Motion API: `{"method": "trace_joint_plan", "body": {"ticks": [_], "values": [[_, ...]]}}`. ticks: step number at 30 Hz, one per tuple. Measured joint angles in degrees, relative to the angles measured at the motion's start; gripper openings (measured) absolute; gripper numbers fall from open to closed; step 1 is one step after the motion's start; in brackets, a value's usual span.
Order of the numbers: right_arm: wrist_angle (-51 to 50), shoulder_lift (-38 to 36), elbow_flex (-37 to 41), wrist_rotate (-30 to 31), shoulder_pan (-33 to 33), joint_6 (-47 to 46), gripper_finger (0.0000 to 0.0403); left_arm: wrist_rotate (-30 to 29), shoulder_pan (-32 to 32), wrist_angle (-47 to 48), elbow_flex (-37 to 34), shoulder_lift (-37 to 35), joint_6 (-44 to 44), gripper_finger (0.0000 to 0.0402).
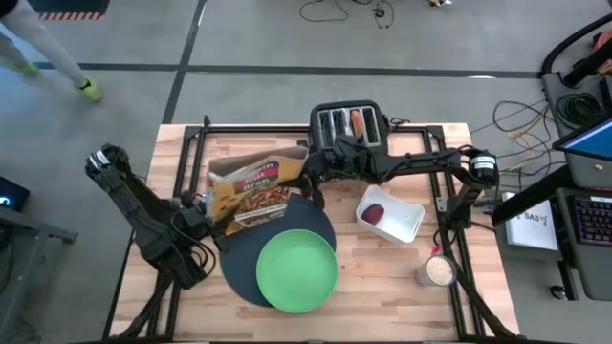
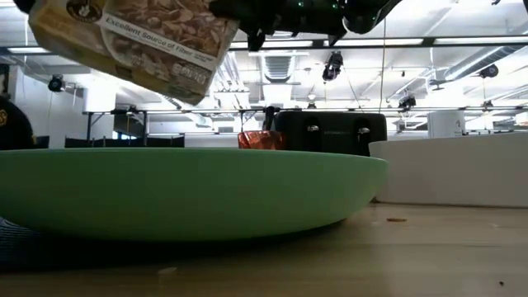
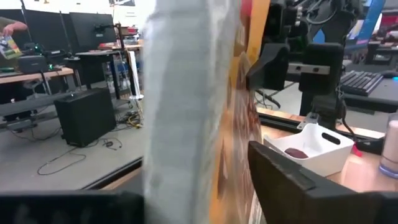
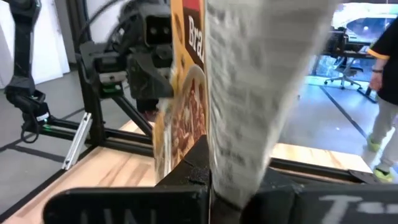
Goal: Arrange a breakfast setting
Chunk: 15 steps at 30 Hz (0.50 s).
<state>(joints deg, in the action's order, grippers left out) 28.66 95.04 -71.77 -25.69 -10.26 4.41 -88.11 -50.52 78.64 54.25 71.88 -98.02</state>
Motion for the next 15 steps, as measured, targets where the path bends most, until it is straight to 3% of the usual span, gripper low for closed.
{"method": "trace_joint_plan", "body": {"ticks": [6,15], "values": [[0.0,0.0,0.0,0.2,0.0,0.2,0.0008,-1.8,0.0,-6.5,-5.6,0.0,0.0,0.0165],[0.3,0.0,0.0,0.2,0.1,0.1,0.0008,-2.0,0.2,-11.7,-8.4,0.3,0.0,0.0142]]}}
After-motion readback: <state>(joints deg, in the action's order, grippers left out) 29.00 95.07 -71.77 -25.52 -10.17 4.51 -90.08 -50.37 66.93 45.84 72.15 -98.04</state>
